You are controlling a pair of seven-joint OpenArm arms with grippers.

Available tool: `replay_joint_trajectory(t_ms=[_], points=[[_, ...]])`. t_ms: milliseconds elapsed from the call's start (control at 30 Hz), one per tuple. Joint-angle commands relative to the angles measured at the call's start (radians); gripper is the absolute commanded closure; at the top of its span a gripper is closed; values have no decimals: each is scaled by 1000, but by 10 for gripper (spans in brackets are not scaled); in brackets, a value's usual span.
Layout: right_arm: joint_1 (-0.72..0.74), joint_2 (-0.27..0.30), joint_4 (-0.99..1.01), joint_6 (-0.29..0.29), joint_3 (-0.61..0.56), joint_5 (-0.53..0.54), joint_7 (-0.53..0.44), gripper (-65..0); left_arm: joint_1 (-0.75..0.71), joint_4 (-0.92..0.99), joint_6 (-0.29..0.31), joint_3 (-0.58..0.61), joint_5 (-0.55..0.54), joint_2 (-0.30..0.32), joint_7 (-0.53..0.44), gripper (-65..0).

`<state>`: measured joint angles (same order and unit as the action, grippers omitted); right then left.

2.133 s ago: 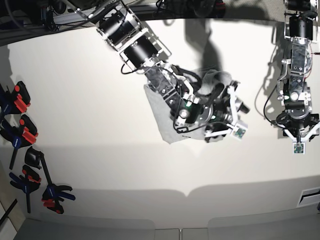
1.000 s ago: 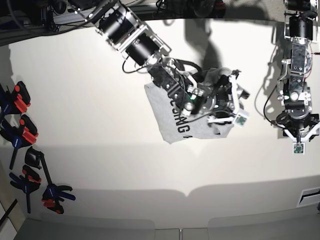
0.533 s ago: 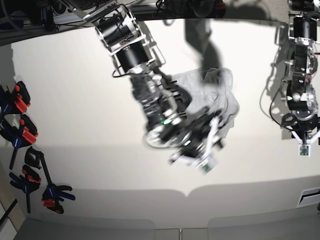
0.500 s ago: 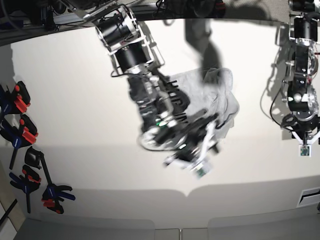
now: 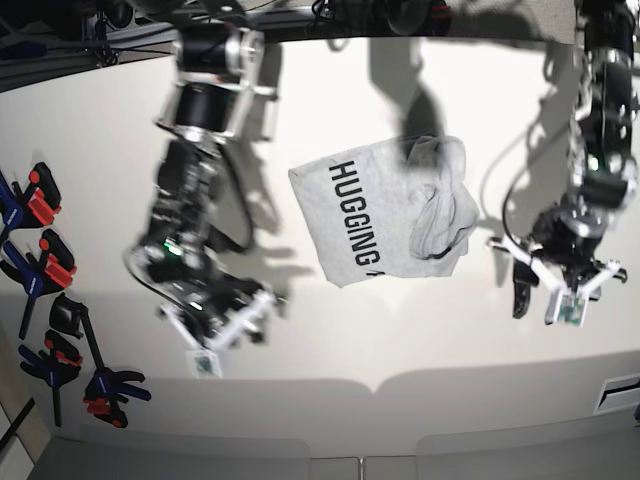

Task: Fold the T-shirt properly
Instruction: 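Move the left gripper over the shirt and grasp its printed edge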

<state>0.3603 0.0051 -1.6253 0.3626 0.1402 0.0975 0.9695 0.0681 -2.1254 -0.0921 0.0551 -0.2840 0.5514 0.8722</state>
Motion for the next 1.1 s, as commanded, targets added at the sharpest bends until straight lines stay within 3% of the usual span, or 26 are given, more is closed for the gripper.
replay_joint_trajectory(t_ms=[0,133,233,333,433,567,767,1067], points=[[10,32,-19,3,6,18,-17,-235,-16,-20,1,16,6,-21,-11,-239],[-55,124,-20,4,10,17,-16,-235,-75,-2,3,142,62,-145,-6,-239],[-74,137,-20,4,10,17,-16,-235,-85,15,1,256,173,-208,-17,-239],[-79,137,-20,4,10,18,-11,-235,-78,42,-75,348,329,-268,-71,-239],[-79,136,-20,4,10,18,-11,-235,-68,105,-109,401,374,-319,-52,-239],[-79,136,-20,4,10,18,-12,-235,-43,267,-106,444,402,-344,-19,-239],[-78,137,-20,4,10,18,-23,-235,37,441,-129,451,547,-343,3,-239],[-79,136,-20,4,10,18,-38,-235,65,509,-129,451,552,-343,44,-239]])
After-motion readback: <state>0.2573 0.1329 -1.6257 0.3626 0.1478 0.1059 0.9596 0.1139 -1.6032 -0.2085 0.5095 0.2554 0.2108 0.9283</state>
